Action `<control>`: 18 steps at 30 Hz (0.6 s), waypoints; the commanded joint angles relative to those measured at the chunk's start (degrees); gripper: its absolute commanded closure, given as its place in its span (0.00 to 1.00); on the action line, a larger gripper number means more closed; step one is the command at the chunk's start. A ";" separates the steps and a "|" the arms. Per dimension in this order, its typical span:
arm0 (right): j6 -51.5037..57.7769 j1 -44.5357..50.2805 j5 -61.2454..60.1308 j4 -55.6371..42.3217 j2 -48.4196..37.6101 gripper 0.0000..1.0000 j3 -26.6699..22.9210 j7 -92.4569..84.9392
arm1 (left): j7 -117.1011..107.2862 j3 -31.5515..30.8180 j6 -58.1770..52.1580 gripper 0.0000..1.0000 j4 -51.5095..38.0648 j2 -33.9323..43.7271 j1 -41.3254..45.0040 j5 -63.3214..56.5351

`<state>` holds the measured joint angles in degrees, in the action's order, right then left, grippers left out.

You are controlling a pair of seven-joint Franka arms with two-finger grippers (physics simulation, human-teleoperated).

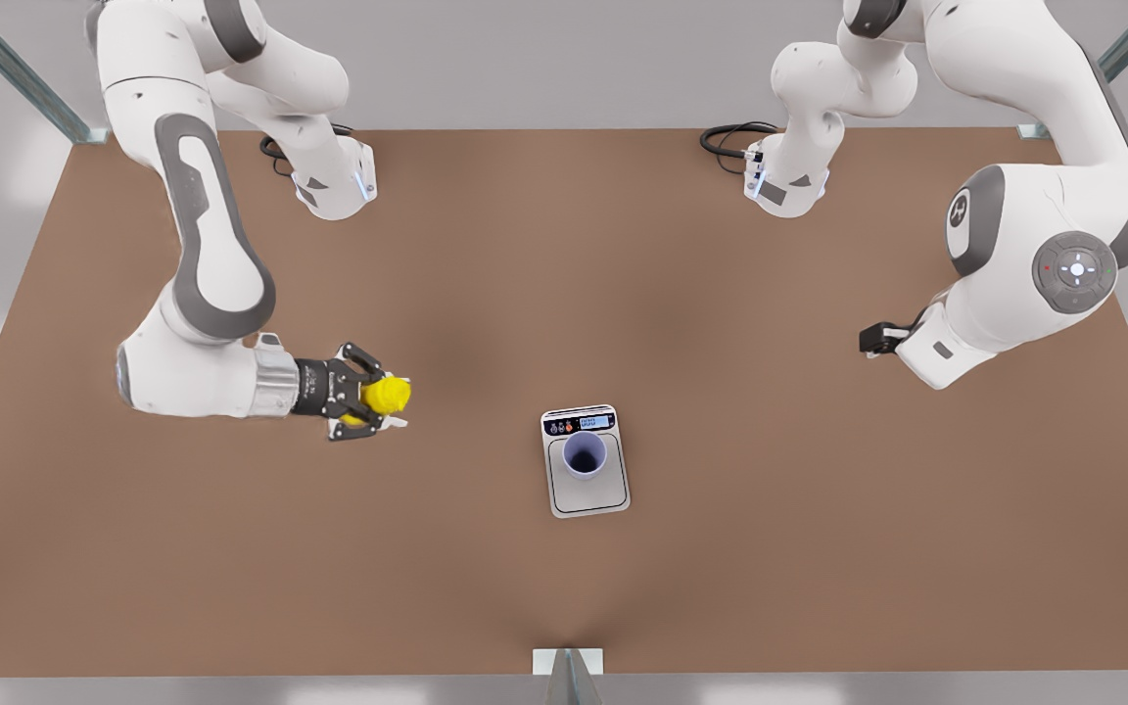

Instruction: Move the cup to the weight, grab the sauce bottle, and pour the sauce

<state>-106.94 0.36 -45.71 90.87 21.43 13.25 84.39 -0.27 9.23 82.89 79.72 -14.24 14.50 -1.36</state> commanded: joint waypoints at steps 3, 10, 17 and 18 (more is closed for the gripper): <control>-2.92 4.21 7.83 -7.20 3.09 0.79 0.11 3.05 | -0.17 0.00 -0.19 0.00 0.00 0.01 0.00 0.04; -7.14 10.53 21.98 -18.09 9.24 0.79 0.20 3.76 | 0.18 0.09 -0.36 0.00 0.00 -0.17 0.00 -0.05; -9.96 16.60 25.23 -33.12 19.00 0.79 -2.09 4.38 | 0.18 0.09 -0.45 0.00 0.09 -0.26 0.00 -0.05; -10.13 18.09 25.32 -34.44 20.32 0.79 -3.23 4.38 | 0.18 0.09 -0.45 0.00 0.00 -0.26 0.00 -0.05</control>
<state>-114.49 19.51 -20.33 54.05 42.73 9.31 88.82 -0.09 9.31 82.44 79.80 -14.42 14.50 -1.40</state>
